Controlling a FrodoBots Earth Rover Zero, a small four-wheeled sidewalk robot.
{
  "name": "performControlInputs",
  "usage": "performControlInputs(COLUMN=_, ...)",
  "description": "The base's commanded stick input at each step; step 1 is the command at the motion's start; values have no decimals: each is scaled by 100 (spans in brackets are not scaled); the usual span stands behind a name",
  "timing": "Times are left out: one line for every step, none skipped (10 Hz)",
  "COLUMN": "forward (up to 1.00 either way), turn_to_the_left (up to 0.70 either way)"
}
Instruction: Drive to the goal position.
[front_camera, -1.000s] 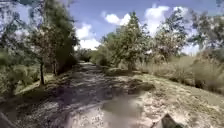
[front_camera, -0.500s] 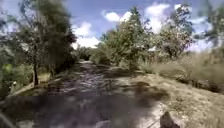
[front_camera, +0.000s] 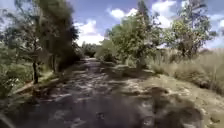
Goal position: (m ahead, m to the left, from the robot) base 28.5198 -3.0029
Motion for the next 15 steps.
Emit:
performControlInputs(forward=85, turn_to_the_left=0)
performControlInputs(forward=85, turn_to_the_left=0)
performControlInputs(forward=85, turn_to_the_left=0)
performControlInputs(forward=85, turn_to_the_left=0)
performControlInputs(forward=85, turn_to_the_left=1)
performControlInputs(forward=85, turn_to_the_left=32)
performControlInputs(forward=85, turn_to_the_left=34)
performControlInputs(forward=85, turn_to_the_left=34)
performControlInputs(forward=85, turn_to_the_left=34)
performControlInputs(forward=85, turn_to_the_left=32)
performControlInputs(forward=85, turn_to_the_left=20)
performControlInputs(forward=85, turn_to_the_left=8)
performControlInputs(forward=85, turn_to_the_left=0)
performControlInputs(forward=85, turn_to_the_left=5)
performControlInputs(forward=85, turn_to_the_left=30)
